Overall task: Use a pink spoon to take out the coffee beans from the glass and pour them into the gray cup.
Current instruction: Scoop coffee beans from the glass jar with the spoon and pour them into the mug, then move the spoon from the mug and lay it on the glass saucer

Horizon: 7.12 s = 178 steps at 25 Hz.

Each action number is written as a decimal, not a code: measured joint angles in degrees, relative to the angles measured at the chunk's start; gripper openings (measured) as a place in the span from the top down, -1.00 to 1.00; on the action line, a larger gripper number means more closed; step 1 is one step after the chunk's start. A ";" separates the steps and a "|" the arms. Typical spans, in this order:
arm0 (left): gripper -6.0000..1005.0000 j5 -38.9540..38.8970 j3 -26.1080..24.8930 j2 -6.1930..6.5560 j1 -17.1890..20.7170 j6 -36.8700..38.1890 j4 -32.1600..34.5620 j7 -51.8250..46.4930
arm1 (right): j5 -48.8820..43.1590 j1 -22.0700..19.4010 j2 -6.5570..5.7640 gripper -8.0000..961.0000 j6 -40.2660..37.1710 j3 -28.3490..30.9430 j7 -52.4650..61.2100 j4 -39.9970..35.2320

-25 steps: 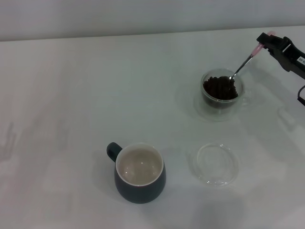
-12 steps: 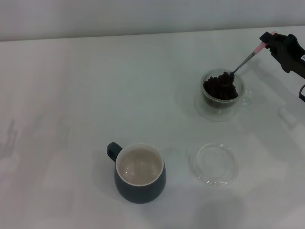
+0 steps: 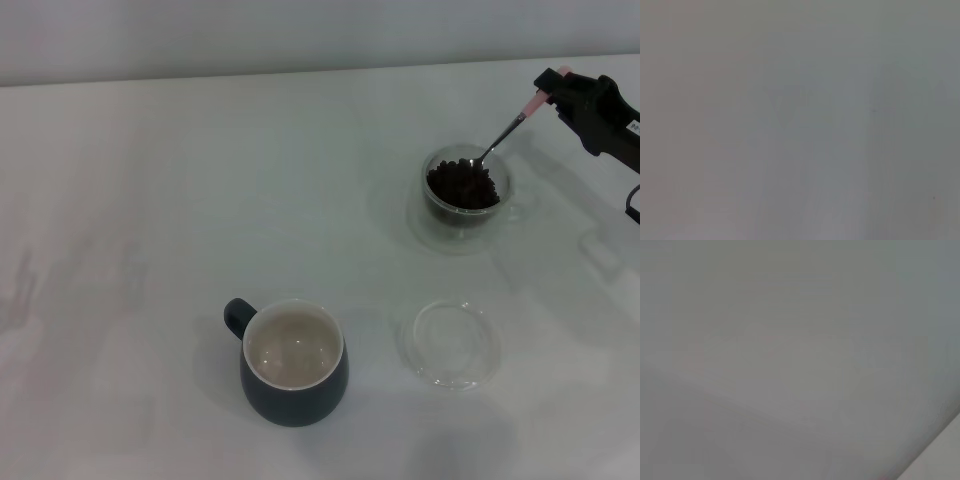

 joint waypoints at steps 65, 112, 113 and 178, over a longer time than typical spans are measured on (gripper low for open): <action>-0.13 0.56 -0.13 -0.09 -2.68 5.88 0.00 0.00 | -0.74 10.48 1.55 0.68 16.19 -14.64 -12.76 18.66; -0.13 0.26 -0.18 0.09 -3.38 7.29 0.28 0.09 | -3.05 -2.83 -0.29 0.68 26.28 -10.28 -26.99 4.06; -0.13 0.26 -0.17 0.10 -3.38 7.29 0.29 0.09 | -3.18 -3.64 -0.42 0.68 25.74 -10.29 -26.61 3.59; -0.13 0.27 -0.11 0.08 -3.91 8.04 0.47 0.09 | -7.51 -9.24 -0.38 0.56 13.38 -11.04 -23.54 3.70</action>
